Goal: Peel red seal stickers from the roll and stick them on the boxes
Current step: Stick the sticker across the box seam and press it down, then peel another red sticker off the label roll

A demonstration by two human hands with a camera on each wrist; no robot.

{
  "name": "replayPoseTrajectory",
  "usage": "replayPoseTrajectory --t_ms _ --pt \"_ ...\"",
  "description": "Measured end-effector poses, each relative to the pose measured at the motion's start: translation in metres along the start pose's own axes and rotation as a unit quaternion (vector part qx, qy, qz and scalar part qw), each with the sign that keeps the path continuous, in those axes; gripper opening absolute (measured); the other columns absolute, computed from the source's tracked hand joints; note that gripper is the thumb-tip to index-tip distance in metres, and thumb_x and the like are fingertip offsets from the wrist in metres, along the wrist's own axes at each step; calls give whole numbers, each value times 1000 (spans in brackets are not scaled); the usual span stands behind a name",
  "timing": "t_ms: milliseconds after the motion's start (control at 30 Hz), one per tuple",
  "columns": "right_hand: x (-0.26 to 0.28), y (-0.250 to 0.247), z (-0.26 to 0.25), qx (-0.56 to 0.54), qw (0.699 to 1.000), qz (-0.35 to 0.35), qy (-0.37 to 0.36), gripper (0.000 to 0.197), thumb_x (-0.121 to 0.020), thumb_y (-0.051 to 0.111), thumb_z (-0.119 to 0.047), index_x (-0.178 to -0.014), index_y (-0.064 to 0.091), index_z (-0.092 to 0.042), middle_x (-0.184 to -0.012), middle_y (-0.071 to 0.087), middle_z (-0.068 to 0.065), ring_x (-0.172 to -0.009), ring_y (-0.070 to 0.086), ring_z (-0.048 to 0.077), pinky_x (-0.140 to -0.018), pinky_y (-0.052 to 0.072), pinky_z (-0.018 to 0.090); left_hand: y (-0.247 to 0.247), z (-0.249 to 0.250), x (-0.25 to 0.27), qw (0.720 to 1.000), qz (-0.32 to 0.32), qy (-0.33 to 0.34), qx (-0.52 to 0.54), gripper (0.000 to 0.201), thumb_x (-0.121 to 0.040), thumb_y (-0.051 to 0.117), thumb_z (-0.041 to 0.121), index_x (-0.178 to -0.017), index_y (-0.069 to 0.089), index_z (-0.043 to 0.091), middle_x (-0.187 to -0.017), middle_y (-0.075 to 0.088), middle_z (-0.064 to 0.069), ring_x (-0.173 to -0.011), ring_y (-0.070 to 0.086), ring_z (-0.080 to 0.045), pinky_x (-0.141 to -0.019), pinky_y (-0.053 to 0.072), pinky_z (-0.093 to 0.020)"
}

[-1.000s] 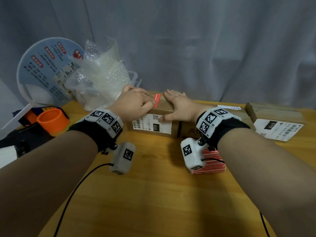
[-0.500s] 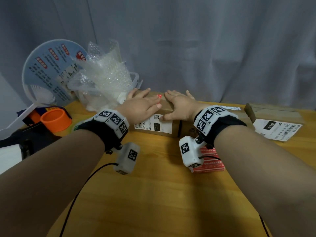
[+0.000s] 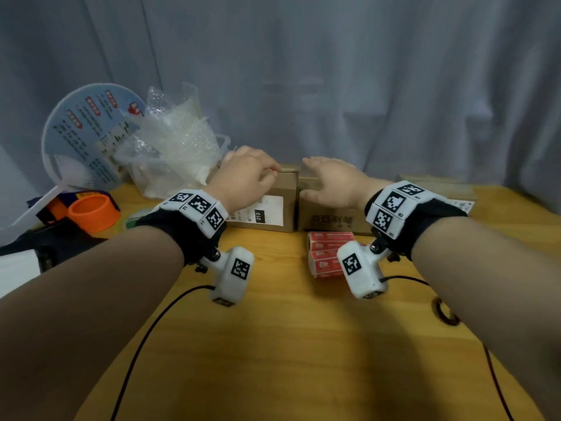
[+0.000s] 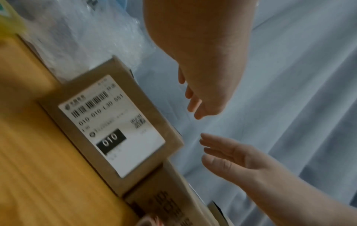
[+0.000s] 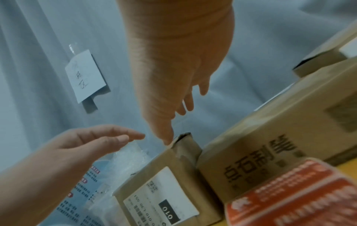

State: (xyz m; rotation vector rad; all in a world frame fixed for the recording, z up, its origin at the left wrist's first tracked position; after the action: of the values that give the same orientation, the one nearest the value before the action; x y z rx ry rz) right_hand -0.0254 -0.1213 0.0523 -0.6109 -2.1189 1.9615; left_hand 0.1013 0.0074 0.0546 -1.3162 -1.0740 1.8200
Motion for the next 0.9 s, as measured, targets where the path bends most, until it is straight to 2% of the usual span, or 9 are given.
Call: replayPoseTrajectory --t_ms 100,200,267,367,467,567,633,733,900 --pt "30 -2 19 -52 998 23 4 43 -88 57 -33 -126 54 -12 -126 58 10 -117 52 26 -96 40 31 9 23 4 998 6 27 49 26 -92 47 23 -108 67 21 -116 63 2 -114 46 -22 -102 31 -35" --pt "56 12 42 -68 996 7 60 22 -85 62 -33 -96 65 -14 -95 67 4 -90 60 21 -79 48 30 25 44 12 993 -16 44 107 24 -91 49 17 -107 68 17 -105 61 2 -102 53 -20 -92 38 -29" --pt "70 25 57 -95 991 -10 93 24 -83 64 -39 -86 66 -15 -88 67 2 -87 61 21 -79 51 36 37 54 18 989 -59 34 134 25 -92 50 17 -111 67 15 -108 60 0 -95 55 -16 -84 42 -25" --pt "91 39 61 -177 978 -66 84 37 -79 66 -47 -89 65 -11 -89 66 1 -87 61 18 -79 51 34 53 62 28 982 -133 19 134 22 -93 51 21 -109 65 16 -109 60 2 -92 57 -14 -80 45 -25" --pt "102 51 58 -131 980 -128 80 54 -73 61 -63 -89 66 -12 -87 66 0 -82 61 17 -74 51 33 65 62 34 972 -175 -17 155 23 -93 52 32 -97 65 14 -91 64 2 -81 59 -15 -69 46 -27" --pt "99 59 56 -127 973 -145 126 60 -74 54 -69 -69 64 -11 -68 64 1 -66 59 15 -57 45 27 73 57 35 962 -203 -67 171 32 -93 49 42 -82 61 15 -76 65 0 -67 59 -16 -62 46 -28" --pt "96 62 54 -221 958 -118 141 44 -77 62 -56 -66 61 -14 -69 63 -3 -67 59 10 -56 41 22 78 54 37 947 -234 -88 201 35 -93 45 46 -80 60 17 -73 70 -4 -67 67 -20 -68 54 -33" --pt "94 60 51 -421 897 -40 131 22 -80 70 -28 -73 60 -10 -80 68 0 -76 63 9 -63 48 16 79 51 39 936 -229 -105 246 39 -94 42 47 -89 60 13 -74 72 -6 -65 68 -21 -73 56 -37" --pt "86 54 48 -567 819 -10 87 12 -81 67 -5 -91 61 -9 -83 72 1 -80 69 9 -74 54 19 72 46 40 921 -190 -132 314 42 -94 41 47 -99 60 11 -85 70 0 -66 68 -17 -66 50 -28"
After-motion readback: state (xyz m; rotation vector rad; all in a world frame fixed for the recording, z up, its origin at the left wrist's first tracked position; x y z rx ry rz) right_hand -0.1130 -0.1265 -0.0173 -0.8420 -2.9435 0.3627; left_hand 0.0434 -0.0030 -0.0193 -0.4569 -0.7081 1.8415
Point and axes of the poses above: each hand's wrist, its own x-axis away from the middle knuckle, its own y-axis out of the palm, z = x × y, the point moved 2 cm from there along -x, towards the middle knuckle
